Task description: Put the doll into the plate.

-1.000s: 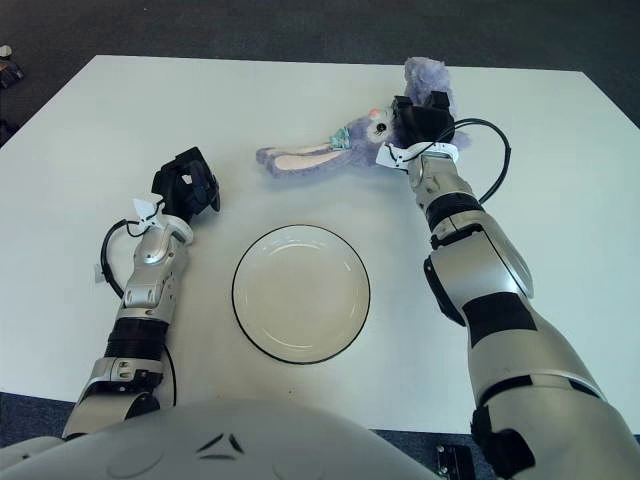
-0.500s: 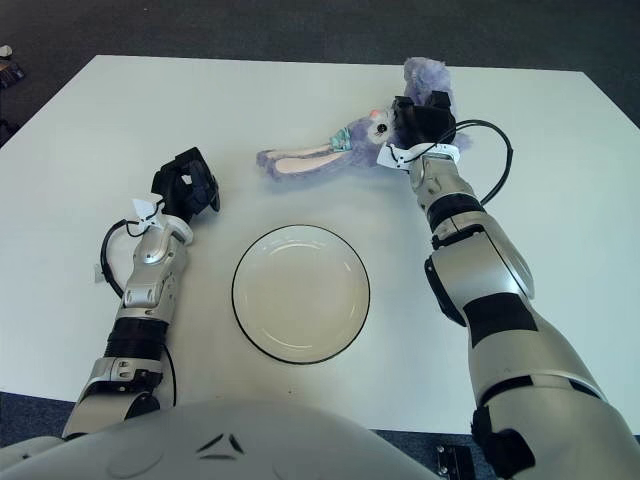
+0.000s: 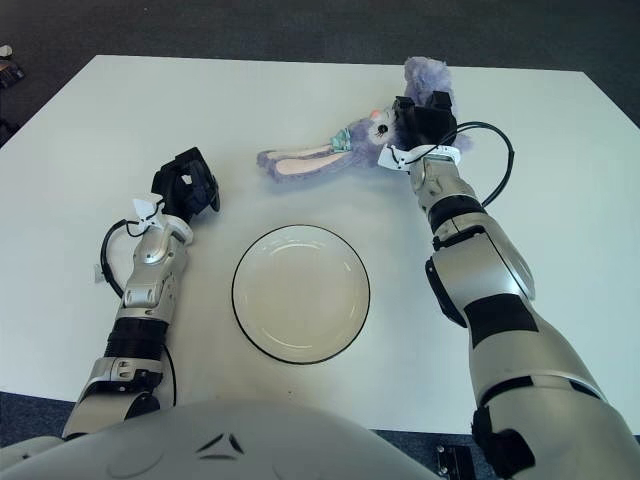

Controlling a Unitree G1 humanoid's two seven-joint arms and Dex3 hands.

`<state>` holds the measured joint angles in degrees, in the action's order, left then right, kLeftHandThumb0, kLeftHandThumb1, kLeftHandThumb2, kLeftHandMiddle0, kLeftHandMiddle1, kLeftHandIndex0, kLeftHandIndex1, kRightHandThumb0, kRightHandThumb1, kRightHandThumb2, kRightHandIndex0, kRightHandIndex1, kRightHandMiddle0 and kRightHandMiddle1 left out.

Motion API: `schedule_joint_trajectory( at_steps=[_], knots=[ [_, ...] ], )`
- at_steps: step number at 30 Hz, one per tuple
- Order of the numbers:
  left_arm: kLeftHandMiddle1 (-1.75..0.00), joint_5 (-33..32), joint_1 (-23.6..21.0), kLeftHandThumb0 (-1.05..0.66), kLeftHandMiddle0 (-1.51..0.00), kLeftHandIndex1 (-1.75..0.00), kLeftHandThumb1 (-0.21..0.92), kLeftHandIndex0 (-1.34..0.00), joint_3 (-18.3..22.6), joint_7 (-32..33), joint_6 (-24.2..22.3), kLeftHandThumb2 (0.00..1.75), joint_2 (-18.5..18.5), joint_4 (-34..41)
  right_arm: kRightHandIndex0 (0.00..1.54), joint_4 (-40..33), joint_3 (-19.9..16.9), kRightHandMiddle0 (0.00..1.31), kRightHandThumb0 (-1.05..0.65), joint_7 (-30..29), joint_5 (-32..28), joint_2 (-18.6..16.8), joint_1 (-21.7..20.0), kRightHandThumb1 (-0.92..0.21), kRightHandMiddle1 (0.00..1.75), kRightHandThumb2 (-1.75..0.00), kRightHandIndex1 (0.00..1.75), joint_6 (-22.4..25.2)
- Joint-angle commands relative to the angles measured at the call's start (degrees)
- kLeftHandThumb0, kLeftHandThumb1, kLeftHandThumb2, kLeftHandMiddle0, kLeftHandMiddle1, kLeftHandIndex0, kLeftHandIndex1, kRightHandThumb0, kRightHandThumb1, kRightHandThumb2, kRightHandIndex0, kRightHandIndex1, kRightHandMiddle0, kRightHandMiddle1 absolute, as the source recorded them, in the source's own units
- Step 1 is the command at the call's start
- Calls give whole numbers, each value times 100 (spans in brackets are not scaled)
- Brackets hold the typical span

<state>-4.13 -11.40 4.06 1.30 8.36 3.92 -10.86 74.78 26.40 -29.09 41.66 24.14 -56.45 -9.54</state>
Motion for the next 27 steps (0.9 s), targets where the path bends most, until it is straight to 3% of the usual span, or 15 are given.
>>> schedule_joint_trajectory(
  at_steps=[1,14,27],
  knots=[
    [-175,-12,418,-50,-134,-175,69,-106,9,-1,-56,96,20,-250,65,108,-48,101,49,168,-124,34,283,-26,175,-139,175,-51],
    [-175,2,357,-50,-133,-175,69,-105,32,9,-85,96,-18,-302,64,-160,-197,102,49,138,-289,207,308,-27,175,-137,175,-497],
    [-175,-41,311,-50,-134,-175,68,-106,78,-31,45,96,-30,-395,74,-704,-318,102,54,223,-418,402,445,-15,175,-151,175,-832]
  ],
)
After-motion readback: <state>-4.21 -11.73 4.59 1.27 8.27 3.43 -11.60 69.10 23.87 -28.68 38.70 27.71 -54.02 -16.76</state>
